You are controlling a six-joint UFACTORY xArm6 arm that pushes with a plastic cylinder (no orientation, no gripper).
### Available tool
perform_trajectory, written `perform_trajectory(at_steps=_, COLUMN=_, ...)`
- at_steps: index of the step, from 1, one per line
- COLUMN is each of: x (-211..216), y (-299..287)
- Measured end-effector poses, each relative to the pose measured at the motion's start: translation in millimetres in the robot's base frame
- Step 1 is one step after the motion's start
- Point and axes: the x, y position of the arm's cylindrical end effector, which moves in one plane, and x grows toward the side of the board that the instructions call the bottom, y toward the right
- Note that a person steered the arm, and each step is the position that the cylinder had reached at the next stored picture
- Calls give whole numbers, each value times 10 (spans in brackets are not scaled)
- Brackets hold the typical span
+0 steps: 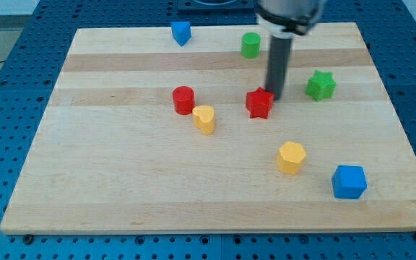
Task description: Move red star diagonally below the green star
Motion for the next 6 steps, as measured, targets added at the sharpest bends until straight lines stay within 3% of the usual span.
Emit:
perform_trajectory(at_steps=2, x=-149, y=50)
perform_trajectory(at_steps=4, x=-182, y=-1059)
perform_trajectory(at_steps=5, x=-127, y=-1314)
perform_trajectory(at_steps=6, x=120, y=-916)
